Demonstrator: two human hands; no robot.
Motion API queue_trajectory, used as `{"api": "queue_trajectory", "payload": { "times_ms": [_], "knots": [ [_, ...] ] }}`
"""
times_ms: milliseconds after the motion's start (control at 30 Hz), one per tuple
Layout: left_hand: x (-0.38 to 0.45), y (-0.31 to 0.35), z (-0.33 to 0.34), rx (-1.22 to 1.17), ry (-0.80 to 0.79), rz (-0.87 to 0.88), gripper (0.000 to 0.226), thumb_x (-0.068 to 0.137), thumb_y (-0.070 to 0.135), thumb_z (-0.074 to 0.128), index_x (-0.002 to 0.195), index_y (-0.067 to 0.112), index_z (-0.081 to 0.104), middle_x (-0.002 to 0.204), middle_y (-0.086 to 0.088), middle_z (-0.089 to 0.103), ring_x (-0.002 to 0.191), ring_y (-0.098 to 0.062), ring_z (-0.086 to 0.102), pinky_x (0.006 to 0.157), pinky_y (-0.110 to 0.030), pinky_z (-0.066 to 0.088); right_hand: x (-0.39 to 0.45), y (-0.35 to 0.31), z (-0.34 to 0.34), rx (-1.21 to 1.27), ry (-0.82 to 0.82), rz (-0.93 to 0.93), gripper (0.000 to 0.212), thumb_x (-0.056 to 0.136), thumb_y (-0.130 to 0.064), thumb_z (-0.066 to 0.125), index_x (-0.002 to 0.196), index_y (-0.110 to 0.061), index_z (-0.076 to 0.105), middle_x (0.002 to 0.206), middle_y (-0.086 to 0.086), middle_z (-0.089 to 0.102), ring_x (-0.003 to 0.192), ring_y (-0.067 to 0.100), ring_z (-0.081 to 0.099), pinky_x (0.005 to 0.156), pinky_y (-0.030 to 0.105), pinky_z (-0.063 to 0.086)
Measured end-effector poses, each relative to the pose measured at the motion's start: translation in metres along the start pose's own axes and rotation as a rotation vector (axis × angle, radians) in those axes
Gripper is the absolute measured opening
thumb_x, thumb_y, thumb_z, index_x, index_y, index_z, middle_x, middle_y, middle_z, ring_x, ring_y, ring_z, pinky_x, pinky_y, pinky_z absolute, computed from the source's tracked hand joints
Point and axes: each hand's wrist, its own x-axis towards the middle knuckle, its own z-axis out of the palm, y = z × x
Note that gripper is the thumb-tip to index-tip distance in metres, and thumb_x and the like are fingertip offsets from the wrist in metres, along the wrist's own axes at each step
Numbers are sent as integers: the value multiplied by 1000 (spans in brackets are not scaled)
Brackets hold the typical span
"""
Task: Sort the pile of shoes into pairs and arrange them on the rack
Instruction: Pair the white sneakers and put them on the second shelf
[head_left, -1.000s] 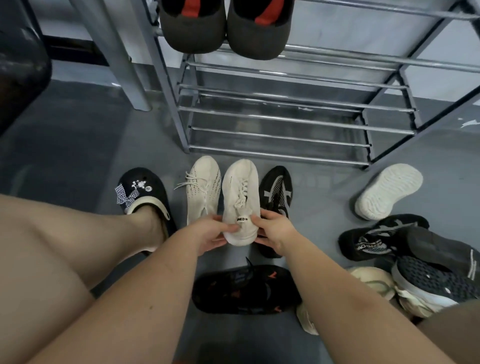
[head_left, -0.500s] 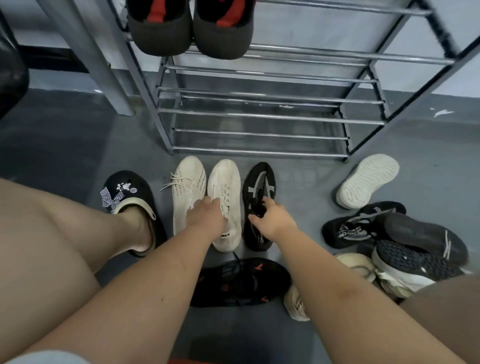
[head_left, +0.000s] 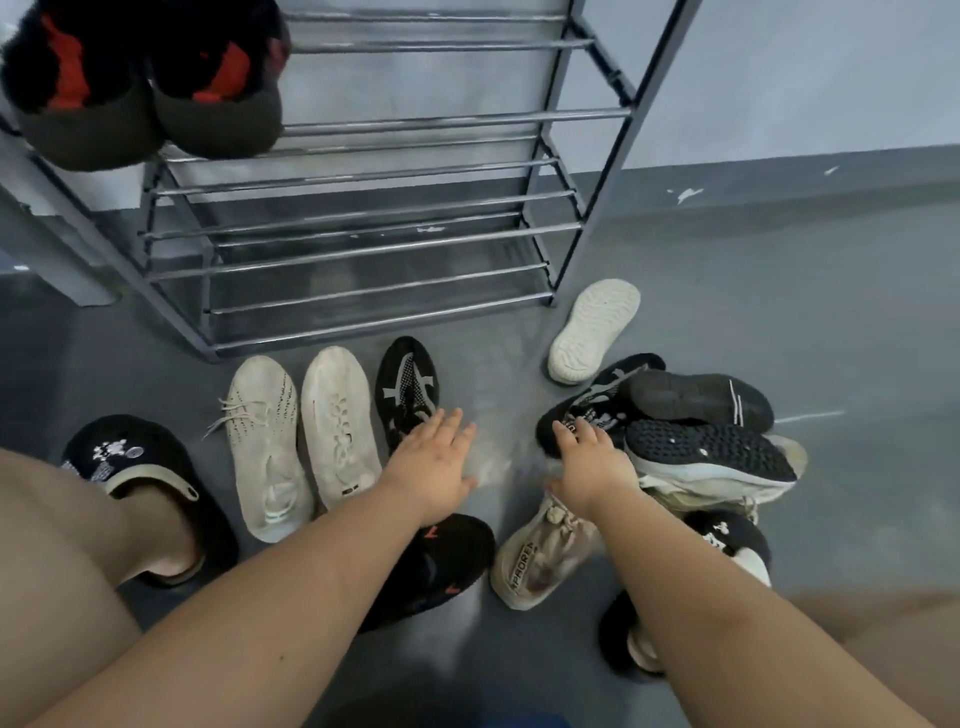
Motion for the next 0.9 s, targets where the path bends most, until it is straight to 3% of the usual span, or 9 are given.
{"api": "queue_trajectory", "payload": {
  "times_ms": [267,600,900],
  "knots": [
    [31,31,-25,85,-15,55,70,97,44,37,152,18,1,159,-5,-10,147,-21,-7,118,-36,1,12,49,-34,19,80,120,75,92,-45,53,151,-17,14,157,10,15,143,31,18,108,43,31],
    [122,43,-58,40,1,-16,69,96,47,36,151,15,8,160,-8,1,147,-24,0,118,-38,7,85,74,-75,-71,146,43,64,93,-43,49,146,-16,25,148,11,30,136,30,28,104,41,34],
    [205,51,-36,-48,-121,-65,68,95,50,37,150,14,17,158,-10,14,146,-27,9,119,-40,12,155,84,-47,97,20,237,61,94,-54,38,141,-14,37,149,14,31,139,32,23,112,46,23]
  ]
}}
